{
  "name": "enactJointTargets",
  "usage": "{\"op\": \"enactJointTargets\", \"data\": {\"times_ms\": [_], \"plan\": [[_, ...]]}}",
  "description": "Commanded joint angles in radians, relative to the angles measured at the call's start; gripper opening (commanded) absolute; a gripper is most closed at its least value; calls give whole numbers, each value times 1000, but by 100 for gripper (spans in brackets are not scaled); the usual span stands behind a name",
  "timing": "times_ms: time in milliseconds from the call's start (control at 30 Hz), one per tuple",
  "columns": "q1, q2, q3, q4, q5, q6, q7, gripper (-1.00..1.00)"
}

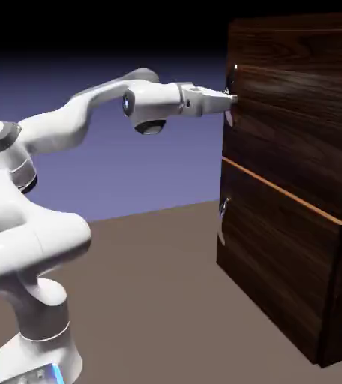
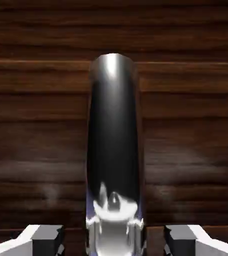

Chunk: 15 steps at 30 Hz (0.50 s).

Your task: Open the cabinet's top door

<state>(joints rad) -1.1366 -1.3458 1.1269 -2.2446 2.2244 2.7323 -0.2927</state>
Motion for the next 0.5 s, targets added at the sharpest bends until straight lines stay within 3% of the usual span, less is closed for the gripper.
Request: {"op": "enactJointTargets", "data": {"times_ms": [0, 467], "plan": [[31, -7, -22, -36, 12, -29, -24, -100], [447, -108, -447, -510, -123, -461, -251, -100]]}}
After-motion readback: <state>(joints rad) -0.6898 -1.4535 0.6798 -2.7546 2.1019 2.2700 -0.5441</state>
